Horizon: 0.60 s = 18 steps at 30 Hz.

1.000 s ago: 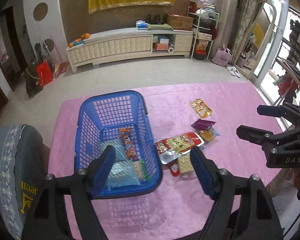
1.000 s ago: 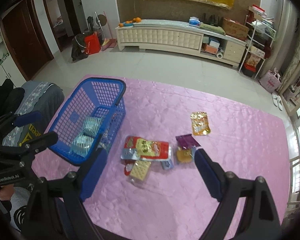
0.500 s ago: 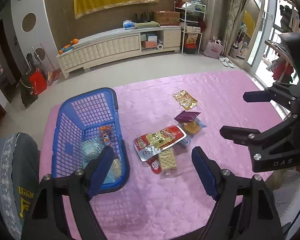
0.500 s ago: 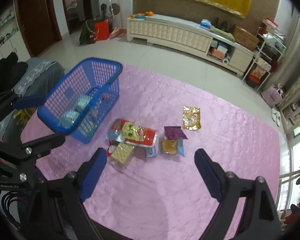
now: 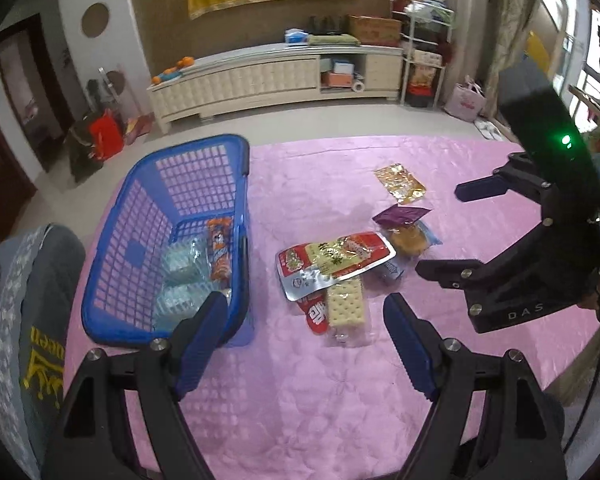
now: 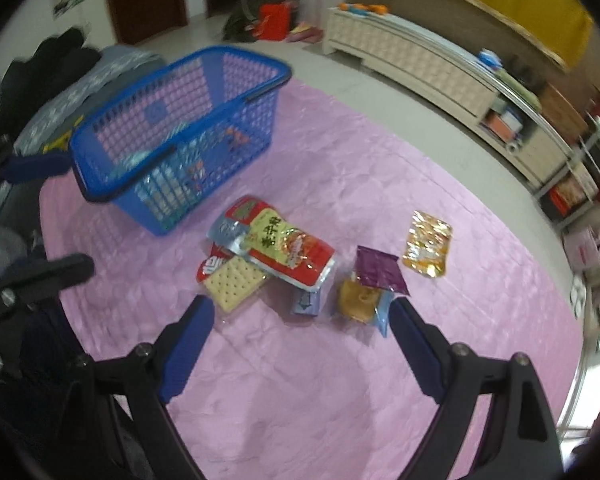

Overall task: Organize snacks
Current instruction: 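Withdraw both tools from the basket toward the remaining snacks, then grasp the large red-and-yellow pouch with the right tool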

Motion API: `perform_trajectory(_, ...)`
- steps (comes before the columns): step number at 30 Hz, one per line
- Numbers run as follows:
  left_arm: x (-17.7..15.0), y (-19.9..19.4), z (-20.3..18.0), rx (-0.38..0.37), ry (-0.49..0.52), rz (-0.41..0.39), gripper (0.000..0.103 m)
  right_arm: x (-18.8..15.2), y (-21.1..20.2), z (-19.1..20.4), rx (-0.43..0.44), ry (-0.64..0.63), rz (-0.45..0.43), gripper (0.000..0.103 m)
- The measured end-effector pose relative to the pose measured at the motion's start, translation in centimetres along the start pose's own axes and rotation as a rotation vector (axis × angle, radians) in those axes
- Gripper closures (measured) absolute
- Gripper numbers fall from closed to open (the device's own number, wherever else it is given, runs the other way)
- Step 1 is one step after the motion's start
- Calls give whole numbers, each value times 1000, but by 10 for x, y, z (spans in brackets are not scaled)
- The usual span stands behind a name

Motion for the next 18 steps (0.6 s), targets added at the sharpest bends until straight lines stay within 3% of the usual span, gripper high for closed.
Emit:
perform_trajectory(10,-46,10,-3,118,-249,37,24,-11,37,0,143,-164,42,11)
perform_trajectory(18,-69,40,-12,145,-316,87,24,-7,77,-1,228,-247,67,11)
Point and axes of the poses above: each gripper's, at about its wrist camera, not at the fingertips, and y roughly the way its jaws point, z to its left, x to its top, the point moved 4 cm from there along y, roughly the way its jaws point, and after that the axes turned 15 degrees about -z, right-handed, at the moved point
